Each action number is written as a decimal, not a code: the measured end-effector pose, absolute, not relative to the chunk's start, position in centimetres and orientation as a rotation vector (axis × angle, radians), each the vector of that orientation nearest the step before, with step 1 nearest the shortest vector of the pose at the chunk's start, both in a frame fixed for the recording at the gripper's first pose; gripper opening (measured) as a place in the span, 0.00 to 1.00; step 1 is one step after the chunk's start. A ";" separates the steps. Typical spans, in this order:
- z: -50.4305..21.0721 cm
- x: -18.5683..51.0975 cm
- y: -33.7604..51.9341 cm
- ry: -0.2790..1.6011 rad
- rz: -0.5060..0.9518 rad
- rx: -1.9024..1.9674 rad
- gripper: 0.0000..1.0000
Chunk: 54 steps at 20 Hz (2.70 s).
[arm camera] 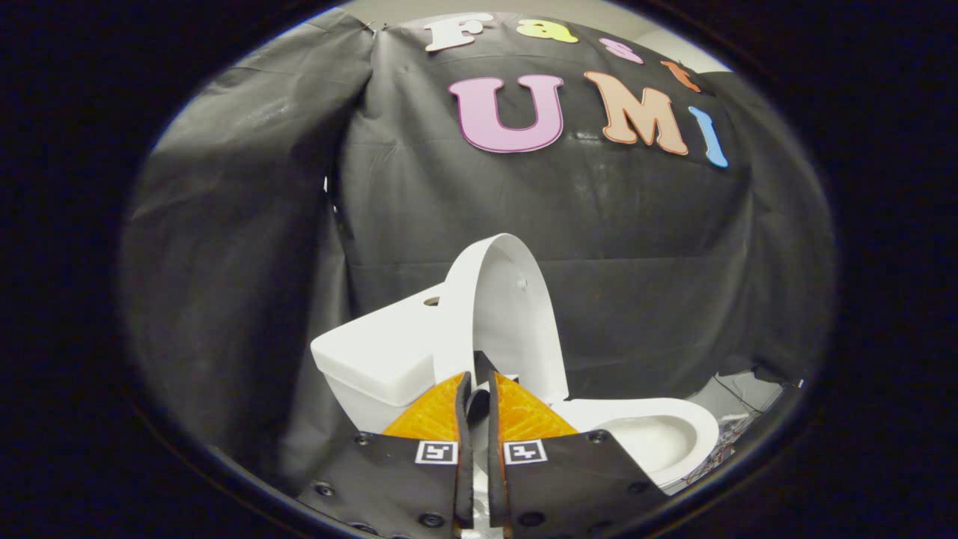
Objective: Open the toilet lid.
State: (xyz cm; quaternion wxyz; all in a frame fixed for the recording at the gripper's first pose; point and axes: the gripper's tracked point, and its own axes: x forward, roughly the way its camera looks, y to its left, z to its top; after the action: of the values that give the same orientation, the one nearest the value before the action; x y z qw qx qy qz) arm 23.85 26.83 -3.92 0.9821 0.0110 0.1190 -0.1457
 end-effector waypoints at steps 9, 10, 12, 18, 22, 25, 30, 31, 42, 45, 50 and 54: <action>-4.2 22.9 28.1 0.241 -0.231 0.023 0.67; -4.1 22.4 28.1 0.248 -0.228 0.028 0.77; -4.0 21.9 28.2 0.238 -0.214 0.047 0.98; -2.7 19.6 27.8 0.218 -0.207 0.070 0.98; -2.5 18.3 27.3 0.225 -0.203 0.036 0.98; -2.8 17.6 26.9 0.233 -0.195 0.022 0.98; -4.1 15.2 24.9 0.285 -0.199 -0.019 0.98; -4.5 14.8 24.3 0.298 -0.203 -0.033 0.98; -4.2 10.9 21.6 0.272 -0.125 -0.027 0.98; -3.8 10.0 20.1 0.272 -0.140 -0.022 0.98; -3.2 8.6 16.9 0.268 -0.190 0.001 0.98; -2.0 7.7 14.2 0.245 -0.221 0.013 0.98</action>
State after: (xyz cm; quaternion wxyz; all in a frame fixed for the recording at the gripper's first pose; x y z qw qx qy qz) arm 7.66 14.19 -2.02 0.9865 0.0064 0.1217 -0.1098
